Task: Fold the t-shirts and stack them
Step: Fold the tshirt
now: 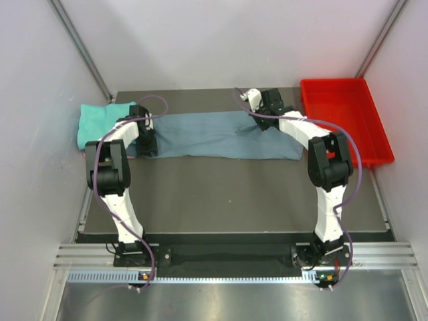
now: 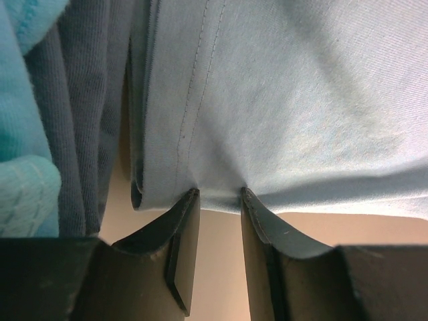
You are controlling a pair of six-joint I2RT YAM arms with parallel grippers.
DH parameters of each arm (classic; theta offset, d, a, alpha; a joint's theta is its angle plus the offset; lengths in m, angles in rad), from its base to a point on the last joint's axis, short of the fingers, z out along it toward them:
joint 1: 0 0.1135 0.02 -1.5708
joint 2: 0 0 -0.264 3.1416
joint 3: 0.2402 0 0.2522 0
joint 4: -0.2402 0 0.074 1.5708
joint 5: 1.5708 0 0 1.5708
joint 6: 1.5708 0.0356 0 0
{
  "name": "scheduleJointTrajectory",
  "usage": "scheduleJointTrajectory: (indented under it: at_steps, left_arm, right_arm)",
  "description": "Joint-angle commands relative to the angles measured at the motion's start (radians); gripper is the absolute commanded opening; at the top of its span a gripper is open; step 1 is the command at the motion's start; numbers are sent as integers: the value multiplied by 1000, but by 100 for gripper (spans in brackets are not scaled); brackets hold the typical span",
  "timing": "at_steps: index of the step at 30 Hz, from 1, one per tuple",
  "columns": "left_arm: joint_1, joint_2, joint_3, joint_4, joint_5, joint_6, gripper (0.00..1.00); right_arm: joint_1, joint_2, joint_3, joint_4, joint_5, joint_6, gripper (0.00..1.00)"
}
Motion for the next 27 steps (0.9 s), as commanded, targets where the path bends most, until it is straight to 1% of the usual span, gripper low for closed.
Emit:
scheduleJointTrajectory:
  at_steps: [1, 7, 8, 9, 10, 11, 13, 15, 16, 17, 19, 20, 21, 22, 23, 24, 25, 27]
  left_arm:
    - [16, -33, -36, -25, -35, -3, 36]
    - [16, -41, -51, -22, -40, 1, 36]
    - [16, -46, -51, -23, -43, 1, 36]
    - [16, -49, -51, -23, -43, 3, 36]
    - [16, -53, -51, -28, -43, 1, 37]
    - [16, -64, -51, -31, -43, 3, 37]
    - [16, -81, -48, -37, -38, 12, 40]
    - [15, -119, -33, -52, -17, 18, 41]
    - [15, -134, -10, -57, 6, 20, 41]
    - [15, -166, 3, -64, 20, 21, 42]
    - [15, -199, 32, -81, 35, 38, 43]
    - [15, -229, 36, -84, 34, 43, 43]
    - [16, -242, 37, -92, 35, 50, 43]
    - [18, -250, 38, -100, 40, 55, 48]
    - [18, -259, 38, -106, 41, 55, 49]
    - [19, -260, 40, -114, 42, 58, 49]
    - [19, -262, 37, -121, 43, 58, 50]
    - [19, -254, 33, -121, 43, 58, 50]
  right_arm:
    - [14, 18, 87, 58, 1, 4, 0]
    - [45, 82, 181, 61, 6, 6, 0]
    - [49, 93, 198, 67, 16, 6, 3]
    - [54, 96, 202, 72, 33, 13, 11]
    - [61, 94, 204, 90, 73, 16, 33]
    - [63, 81, 199, 103, 93, 24, 41]
    - [66, 56, 190, 118, 146, 41, 50]
    - [65, -7, 158, 123, 173, 49, 51]
    - [63, -36, 141, 124, 193, 53, 53]
    - [62, -97, 103, 124, 203, 58, 54]
    - [49, -166, 58, 113, 219, 91, 58]
    - [39, -230, 14, 101, 217, 111, 58]
    - [19, -258, -9, 81, 216, 174, 59]
    - [6, -286, -34, 27, 179, 209, 60]
    - [-12, -324, -78, -7, 147, 280, 60]
    - [-29, -341, -101, -41, 109, 314, 60]
    - [-67, -353, -129, -96, 25, 349, 60]
    - [-127, -375, -211, -138, -40, 453, 59]
